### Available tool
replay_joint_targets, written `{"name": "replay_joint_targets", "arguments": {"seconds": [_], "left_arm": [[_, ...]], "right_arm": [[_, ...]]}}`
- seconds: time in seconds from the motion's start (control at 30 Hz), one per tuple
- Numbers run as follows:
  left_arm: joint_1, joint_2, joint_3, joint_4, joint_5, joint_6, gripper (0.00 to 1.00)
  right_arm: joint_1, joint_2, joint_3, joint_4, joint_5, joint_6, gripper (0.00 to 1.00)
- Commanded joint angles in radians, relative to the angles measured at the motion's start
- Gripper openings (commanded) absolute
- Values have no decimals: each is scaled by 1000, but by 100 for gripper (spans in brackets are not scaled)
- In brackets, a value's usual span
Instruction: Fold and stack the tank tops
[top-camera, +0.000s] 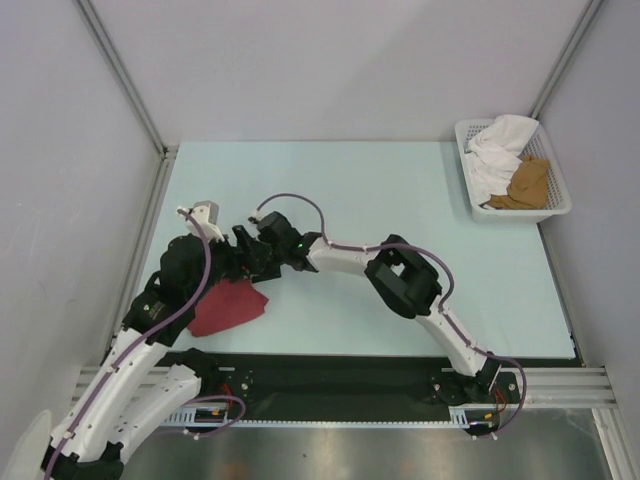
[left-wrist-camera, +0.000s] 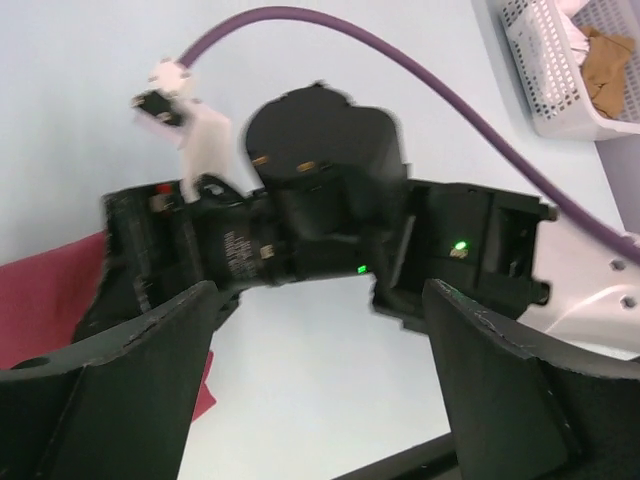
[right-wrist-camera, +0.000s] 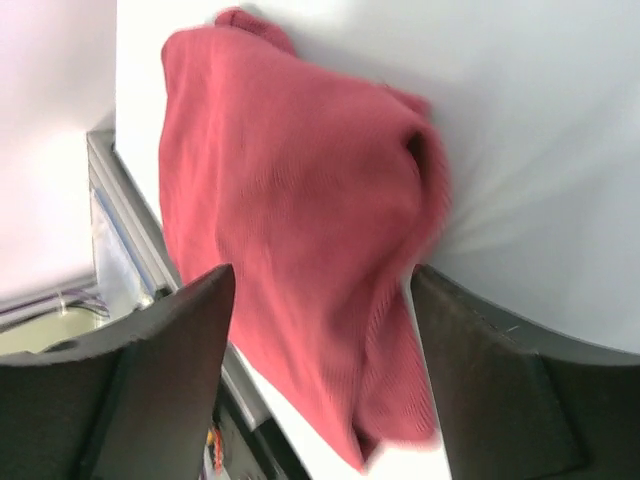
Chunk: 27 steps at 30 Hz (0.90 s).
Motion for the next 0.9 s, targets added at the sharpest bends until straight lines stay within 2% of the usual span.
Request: {"name": "replay_joint_targets", "arguments": {"seconds": [0.0, 0.07, 0.27, 0.33, 0.43, 0.6, 0.73, 0.87], "left_arm": [[-3, -16, 20, -40, -47, 13, 89], [-3, -16, 1, -26, -32, 8, 89], [-4, 2, -63, 38, 25, -13, 91], [-6, 15, -81, 72, 50, -25, 99], [-30, 45, -121, 149, 67, -45, 100], [-125, 119, -180, 307, -18, -68, 100], [-155, 173, -230, 417, -62, -47, 100], [-156, 208, -272, 509, -91, 16, 100]], "right_arm": [[-95, -141, -135, 68, -3, 0, 79], [-116, -221, -302, 150, -14, -43, 81], [-239, -591, -634, 166, 38, -183, 81], [-293, -736, -767, 168, 67, -224, 81], [-363, -877, -935, 171, 141, -257, 82], [-397, -1200, -1152, 164, 404, -310, 89], [-400, -1414, -1286, 143, 559, -339, 100], [-400, -1597, -1395, 73, 723, -352, 100]]}}
